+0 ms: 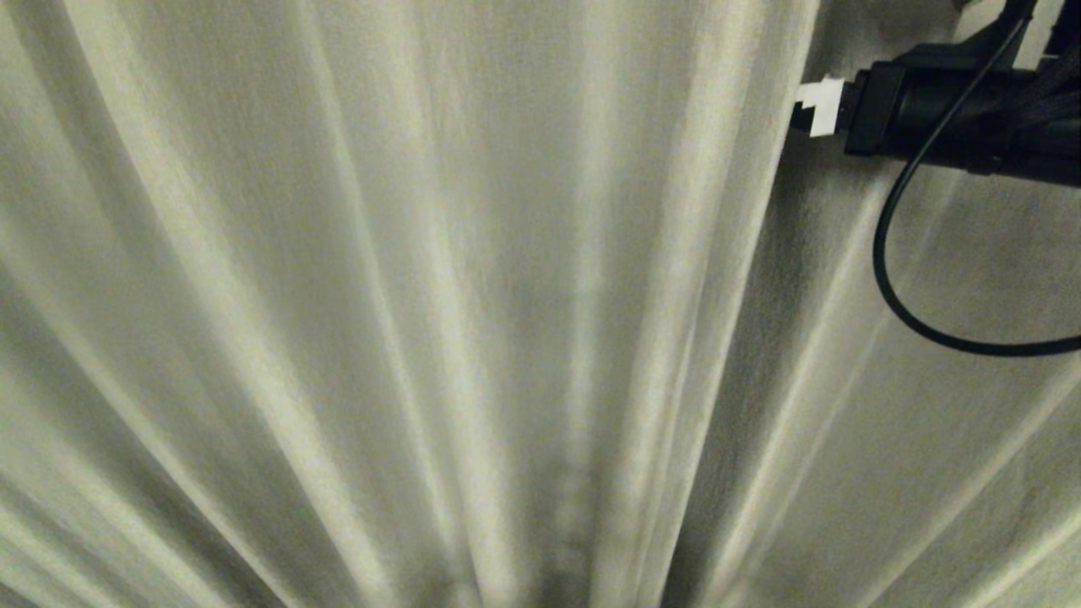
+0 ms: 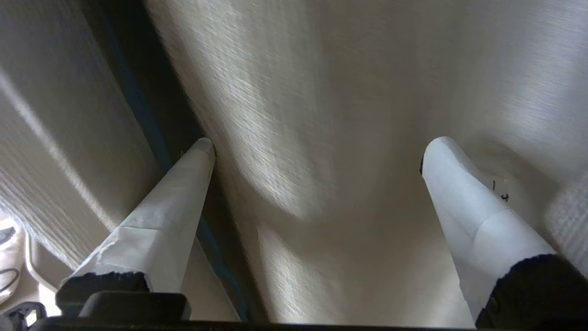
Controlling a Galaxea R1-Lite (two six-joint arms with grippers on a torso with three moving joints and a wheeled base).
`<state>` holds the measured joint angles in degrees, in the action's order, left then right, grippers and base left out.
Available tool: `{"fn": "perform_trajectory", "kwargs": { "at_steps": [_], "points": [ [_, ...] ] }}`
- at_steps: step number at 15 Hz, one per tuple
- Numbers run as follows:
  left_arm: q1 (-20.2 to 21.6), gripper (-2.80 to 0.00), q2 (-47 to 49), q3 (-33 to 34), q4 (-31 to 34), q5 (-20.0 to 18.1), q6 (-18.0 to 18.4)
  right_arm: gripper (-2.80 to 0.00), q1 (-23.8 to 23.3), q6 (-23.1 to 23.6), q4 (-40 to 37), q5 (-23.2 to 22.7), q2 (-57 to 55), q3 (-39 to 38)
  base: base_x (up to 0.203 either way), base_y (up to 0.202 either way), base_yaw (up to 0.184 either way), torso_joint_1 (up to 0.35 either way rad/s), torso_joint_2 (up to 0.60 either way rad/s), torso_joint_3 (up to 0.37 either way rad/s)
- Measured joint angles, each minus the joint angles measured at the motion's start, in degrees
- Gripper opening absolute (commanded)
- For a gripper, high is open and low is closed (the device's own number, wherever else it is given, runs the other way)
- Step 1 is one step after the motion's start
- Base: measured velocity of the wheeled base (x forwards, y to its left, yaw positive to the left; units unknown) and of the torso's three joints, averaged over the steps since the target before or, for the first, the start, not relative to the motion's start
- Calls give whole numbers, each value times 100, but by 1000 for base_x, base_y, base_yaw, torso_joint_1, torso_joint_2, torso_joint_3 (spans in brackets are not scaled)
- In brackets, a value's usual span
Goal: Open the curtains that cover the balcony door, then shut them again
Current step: Pull the outer curtains open on both sides
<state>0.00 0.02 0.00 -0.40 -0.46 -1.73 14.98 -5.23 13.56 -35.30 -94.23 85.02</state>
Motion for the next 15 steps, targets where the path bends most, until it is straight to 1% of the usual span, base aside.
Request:
{"fn": "perform_trajectory", "kwargs": {
  "at_steps": [4, 5, 7, 8, 10, 12, 15],
  "points": [
    [0, -280, 0, 0, -1, -6, 0, 0, 223, -12, 10, 9, -91, 243, 0, 0, 0, 0, 0, 0],
    [0, -280, 0, 0, -1, 0, -2, 0, 291, -3, -5, 70, -52, 257, 0, 0, 0, 0, 0, 0],
    [0, -280, 0, 0, -1, -2, 0, 0, 510, 42, 2, 528, 31, 268, 0, 0, 0, 0, 0, 0],
    [0, -280, 0, 0, -1, -5, -5, 0, 634, 139, 9, 878, 59, 269, 0, 0, 0, 0, 0, 0],
    [0, -280, 0, 0, -1, -2, 0, 0, 780, 476, 16, 1512, 60, 249, 0, 0, 0, 0, 0, 0],
    [0, -280, 0, 0, -1, -5, -2, 0, 831, 738, 59, 2104, -5, 249, 0, 0, 0, 0, 0, 0],
    [0, -280, 0, 0, -1, -5, -3, 0, 843, 769, 487, 2935, -213, 289, 0, 0, 0, 0, 0, 0]
  ]
}}
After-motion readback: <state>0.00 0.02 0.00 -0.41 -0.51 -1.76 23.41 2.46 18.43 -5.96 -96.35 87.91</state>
